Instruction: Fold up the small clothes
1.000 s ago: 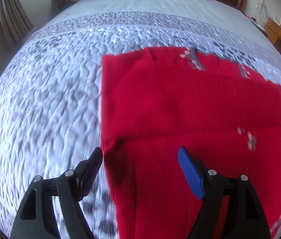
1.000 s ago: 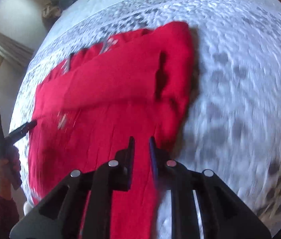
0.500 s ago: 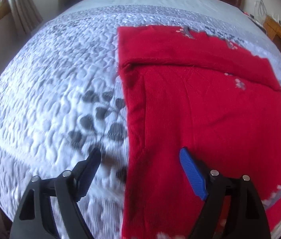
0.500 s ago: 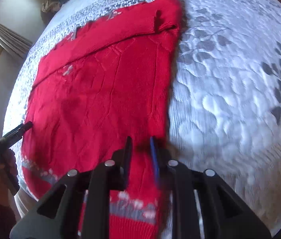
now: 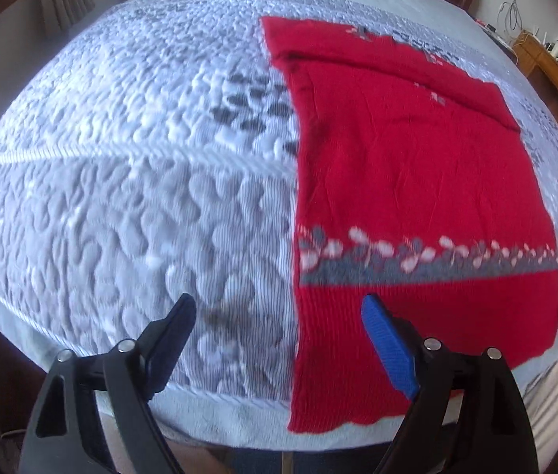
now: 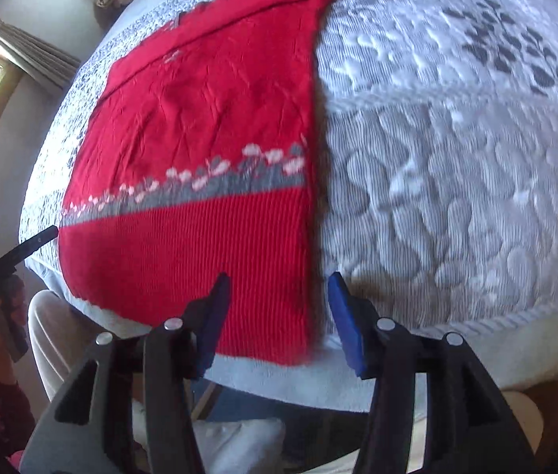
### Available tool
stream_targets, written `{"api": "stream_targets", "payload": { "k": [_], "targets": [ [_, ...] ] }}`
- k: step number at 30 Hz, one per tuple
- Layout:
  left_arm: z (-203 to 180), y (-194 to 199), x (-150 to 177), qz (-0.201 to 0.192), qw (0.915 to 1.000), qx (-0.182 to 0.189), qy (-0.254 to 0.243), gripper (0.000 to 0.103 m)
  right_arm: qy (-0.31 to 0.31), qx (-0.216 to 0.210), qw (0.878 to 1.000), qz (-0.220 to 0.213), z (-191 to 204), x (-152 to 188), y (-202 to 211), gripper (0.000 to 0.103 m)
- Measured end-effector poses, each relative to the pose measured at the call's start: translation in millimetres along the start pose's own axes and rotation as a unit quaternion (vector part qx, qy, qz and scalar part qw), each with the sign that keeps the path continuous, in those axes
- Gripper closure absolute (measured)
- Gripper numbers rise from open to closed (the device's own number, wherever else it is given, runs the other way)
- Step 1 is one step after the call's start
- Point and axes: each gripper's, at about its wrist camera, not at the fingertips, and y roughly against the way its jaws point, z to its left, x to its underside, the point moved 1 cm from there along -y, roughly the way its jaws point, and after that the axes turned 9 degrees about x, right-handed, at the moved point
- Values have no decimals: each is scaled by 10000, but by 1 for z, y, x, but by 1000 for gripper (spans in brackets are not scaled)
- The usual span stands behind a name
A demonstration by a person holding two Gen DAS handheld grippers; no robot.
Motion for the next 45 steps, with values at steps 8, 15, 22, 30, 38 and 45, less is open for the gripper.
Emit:
{"api": "stream_targets", "payload": {
  "k": [8,15,22,30,38,45],
  "targets": [
    [-11,-10,13,190,9997,53,-158,17,-150,-125,9998,91,-2,3,-12,51],
    [-19,-11,17,294,9985,427,-155,21,-257,-580,9978,182,-5,6,-13,66],
    [-24,-13,21,359,9974,574,-251,44,-338,-572,9975,246,-8,6,-14,76],
    [-12,-7,28,347,9955,887,-22,87,-214,-565,9974,382,-8,14,-17,83],
    [-3,9,23,199,9893,1405,334,96,-275,-960,9950,49,-1,9,10,96],
    [-5,33,-24,-129,9875,1544,308,96,-445,-1440,9883,-222,-9,-36,42,97]
  ]
}}
